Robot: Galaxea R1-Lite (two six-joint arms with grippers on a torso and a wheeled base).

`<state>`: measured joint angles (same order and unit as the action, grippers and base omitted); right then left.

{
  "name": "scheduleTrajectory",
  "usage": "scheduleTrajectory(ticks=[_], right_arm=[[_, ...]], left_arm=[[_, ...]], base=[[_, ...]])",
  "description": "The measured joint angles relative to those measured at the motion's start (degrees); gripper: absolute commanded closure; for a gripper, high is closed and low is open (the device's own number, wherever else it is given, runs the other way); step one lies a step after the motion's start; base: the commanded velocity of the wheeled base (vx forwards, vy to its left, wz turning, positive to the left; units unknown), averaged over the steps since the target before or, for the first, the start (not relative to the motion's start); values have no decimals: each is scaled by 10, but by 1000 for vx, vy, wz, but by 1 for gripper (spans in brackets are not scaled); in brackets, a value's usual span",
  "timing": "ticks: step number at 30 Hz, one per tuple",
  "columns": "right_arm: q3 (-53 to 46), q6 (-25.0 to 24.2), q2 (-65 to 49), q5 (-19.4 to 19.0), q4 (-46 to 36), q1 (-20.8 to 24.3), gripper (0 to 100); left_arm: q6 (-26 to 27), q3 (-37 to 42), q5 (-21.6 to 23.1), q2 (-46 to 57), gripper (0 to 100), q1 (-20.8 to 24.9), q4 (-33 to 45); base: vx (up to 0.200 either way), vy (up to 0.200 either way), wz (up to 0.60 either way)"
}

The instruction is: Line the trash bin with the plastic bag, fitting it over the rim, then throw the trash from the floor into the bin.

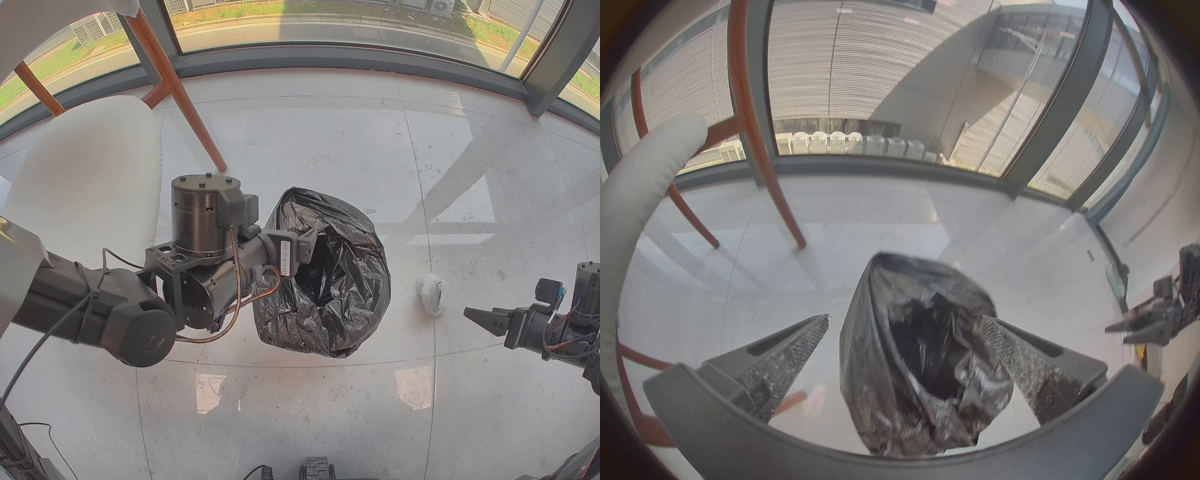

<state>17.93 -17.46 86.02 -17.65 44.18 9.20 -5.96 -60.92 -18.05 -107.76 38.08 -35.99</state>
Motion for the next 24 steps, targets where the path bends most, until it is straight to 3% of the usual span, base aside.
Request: scheduleTrajectory(ticks=[8,24], right_arm=[[0,0,0,0,0,0,0],[-3,0,0,0,0,-2,0]], left_arm=[[-4,-53,-21,-18,0,5,166],[-5,-251,-67,-155,0,7,295]], base=[[0,0,0],[0,0,0]])
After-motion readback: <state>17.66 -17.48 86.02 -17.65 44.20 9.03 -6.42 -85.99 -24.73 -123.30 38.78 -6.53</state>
